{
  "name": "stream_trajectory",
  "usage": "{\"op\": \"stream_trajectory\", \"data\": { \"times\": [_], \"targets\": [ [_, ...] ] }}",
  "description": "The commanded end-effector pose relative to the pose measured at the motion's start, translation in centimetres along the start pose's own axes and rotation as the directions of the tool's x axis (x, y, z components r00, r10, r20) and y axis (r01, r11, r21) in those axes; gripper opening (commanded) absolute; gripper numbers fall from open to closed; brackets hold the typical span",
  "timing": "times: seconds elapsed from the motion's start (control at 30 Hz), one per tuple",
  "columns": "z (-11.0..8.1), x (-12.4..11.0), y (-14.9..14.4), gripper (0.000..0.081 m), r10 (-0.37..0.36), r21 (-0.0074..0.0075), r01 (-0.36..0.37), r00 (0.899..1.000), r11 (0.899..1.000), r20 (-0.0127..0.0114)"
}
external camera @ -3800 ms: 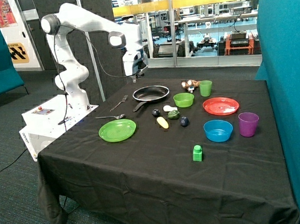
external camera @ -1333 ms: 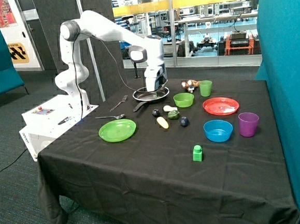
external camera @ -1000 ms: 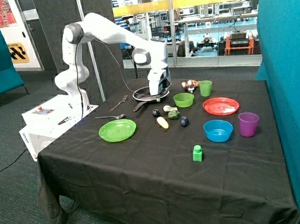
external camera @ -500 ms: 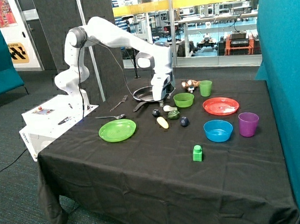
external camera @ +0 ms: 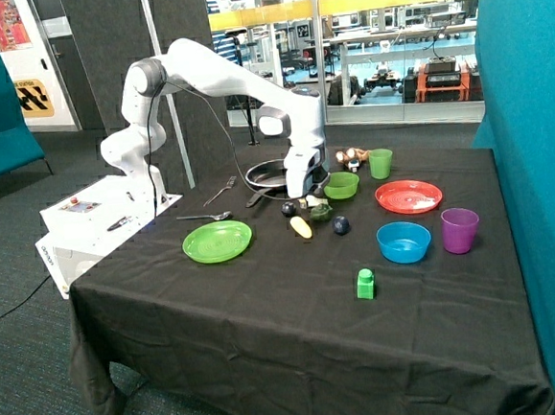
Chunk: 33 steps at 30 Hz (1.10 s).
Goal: Cook the capsicum and place it on a plate
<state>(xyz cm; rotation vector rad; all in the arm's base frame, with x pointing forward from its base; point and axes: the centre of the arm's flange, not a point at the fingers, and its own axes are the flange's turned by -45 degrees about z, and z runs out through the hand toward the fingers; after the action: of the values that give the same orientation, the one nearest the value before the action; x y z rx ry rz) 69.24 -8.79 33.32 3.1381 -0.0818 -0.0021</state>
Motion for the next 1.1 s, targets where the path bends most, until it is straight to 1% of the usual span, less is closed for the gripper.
{"op": "stream_trajectory", "data": {
  "times": [0.0,0.2,0.27,0.37,0.57,0.63,0.7,0.8,0.83,0.9,1.07],
  "targets": [
    [1.4,0.5,0.6,0.0672,-0.004,0.0025,0.004,1.000,1.000,-0.0013],
    [2.3,0.3,0.4,0.0693,-0.006,0.0025,0.006,1.000,1.000,-0.0013],
    [2.4,0.4,0.4,0.0669,-0.008,0.0025,0.008,1.000,1.000,-0.0013],
    [2.5,0.6,0.2,0.0660,-0.014,0.0024,0.014,1.000,1.000,-0.0013],
    [2.3,1.2,-0.3,0.0680,-0.031,0.0024,0.031,1.000,1.000,-0.0013],
    [2.1,1.4,-0.5,0.0673,-0.040,0.0024,0.040,0.999,0.999,-0.0014],
    [2.2,1.7,-0.9,0.0647,-0.046,0.0024,0.046,0.999,0.999,-0.0014],
    [2.6,1.9,-1.3,0.0654,-0.047,0.0024,0.047,0.999,0.999,-0.0014],
    [2.7,1.9,-1.4,0.0642,-0.047,0.0024,0.047,0.999,0.999,-0.0014],
    [3.1,1.9,-1.5,0.0654,-0.047,0.0024,0.047,0.999,0.999,-0.0014],
    [3.6,1.9,-1.8,0.0632,-0.047,0.0024,0.047,0.999,0.999,-0.0014]
  ]
}}
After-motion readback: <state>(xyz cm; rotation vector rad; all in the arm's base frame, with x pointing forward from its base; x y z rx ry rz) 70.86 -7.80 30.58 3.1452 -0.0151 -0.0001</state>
